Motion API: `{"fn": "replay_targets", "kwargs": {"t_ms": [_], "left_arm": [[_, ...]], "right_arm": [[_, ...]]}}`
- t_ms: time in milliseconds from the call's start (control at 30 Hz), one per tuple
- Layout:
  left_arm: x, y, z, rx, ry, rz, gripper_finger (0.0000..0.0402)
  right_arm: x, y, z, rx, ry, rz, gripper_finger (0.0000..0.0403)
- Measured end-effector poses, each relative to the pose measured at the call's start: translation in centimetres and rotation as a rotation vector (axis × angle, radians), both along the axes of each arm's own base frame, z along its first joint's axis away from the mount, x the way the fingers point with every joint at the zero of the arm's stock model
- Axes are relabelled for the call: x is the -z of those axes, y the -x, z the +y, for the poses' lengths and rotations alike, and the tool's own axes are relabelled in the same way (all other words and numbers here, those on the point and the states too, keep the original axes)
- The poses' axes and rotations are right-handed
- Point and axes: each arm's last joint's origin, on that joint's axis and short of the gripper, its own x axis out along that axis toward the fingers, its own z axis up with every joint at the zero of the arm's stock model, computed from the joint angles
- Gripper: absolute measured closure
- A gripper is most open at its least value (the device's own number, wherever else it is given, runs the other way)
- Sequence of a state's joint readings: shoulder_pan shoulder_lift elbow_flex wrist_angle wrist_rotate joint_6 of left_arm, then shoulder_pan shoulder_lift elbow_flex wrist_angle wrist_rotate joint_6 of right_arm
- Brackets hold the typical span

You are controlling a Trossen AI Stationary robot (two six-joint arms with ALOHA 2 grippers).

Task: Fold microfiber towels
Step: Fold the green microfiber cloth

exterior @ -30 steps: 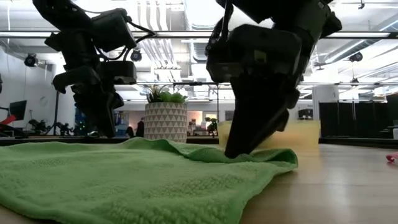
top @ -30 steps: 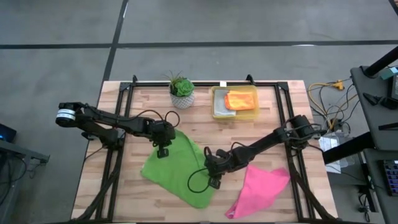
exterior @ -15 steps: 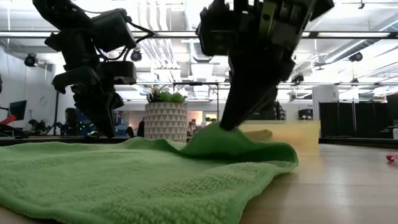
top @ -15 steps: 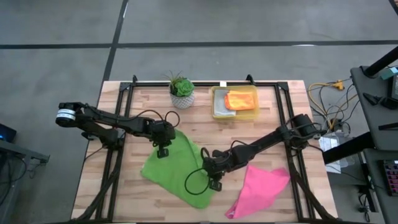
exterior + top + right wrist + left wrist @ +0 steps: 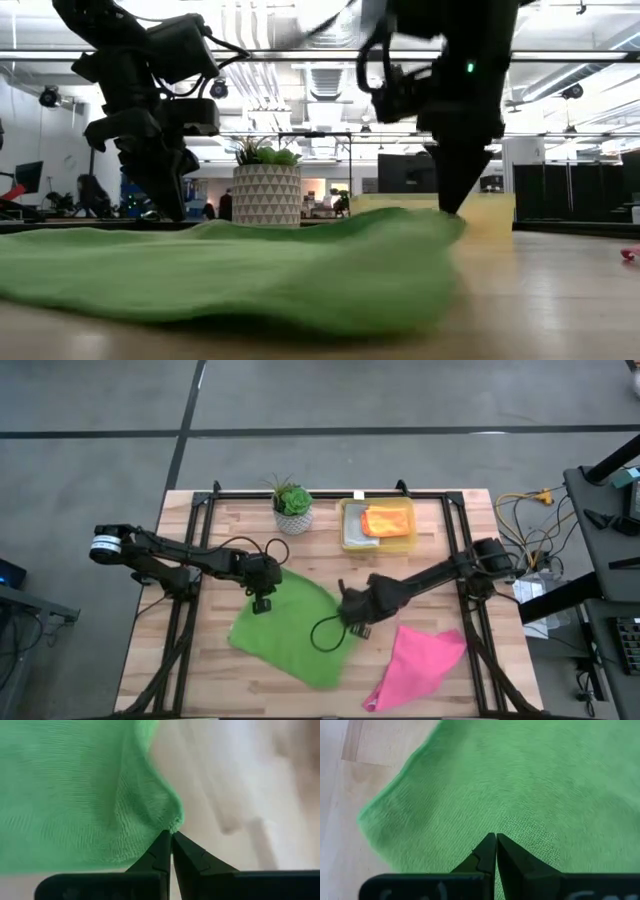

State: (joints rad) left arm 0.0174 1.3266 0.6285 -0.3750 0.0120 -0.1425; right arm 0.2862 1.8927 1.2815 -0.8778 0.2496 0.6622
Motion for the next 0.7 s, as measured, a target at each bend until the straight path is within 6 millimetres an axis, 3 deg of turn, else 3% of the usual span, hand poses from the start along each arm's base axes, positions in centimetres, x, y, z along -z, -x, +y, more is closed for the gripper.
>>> {"fn": "replay_targets", "kwargs": {"t_ms": [267, 433, 567, 700], "left_arm": [[0.0, 0.0, 0.1, -0.012, -0.02, 0.005, 0.0402], [0.3, 0.9, 0.4, -0.07, -0.124, 0.096, 0.0402], [-0.4, 2.2, 0.8, -0.124, -0.251, 0.148, 0.0402], [-1.8, 2.8, 0.9, -0.1, -0.305, 0.078, 0.0402]], "right_arm": [[1.8, 0.8, -3.9, 0.24, 0.037, 0.041, 0.0394], [2.7, 1.8, -5.6, 0.32, 0.055, 0.108, 0.0394], [1.5, 2.0, -5.7, 0.295, 0.071, 0.05, 0.0373], [-1.0, 2.0, -4.9, 0.275, 0.029, -0.182, 0.0335]]}}
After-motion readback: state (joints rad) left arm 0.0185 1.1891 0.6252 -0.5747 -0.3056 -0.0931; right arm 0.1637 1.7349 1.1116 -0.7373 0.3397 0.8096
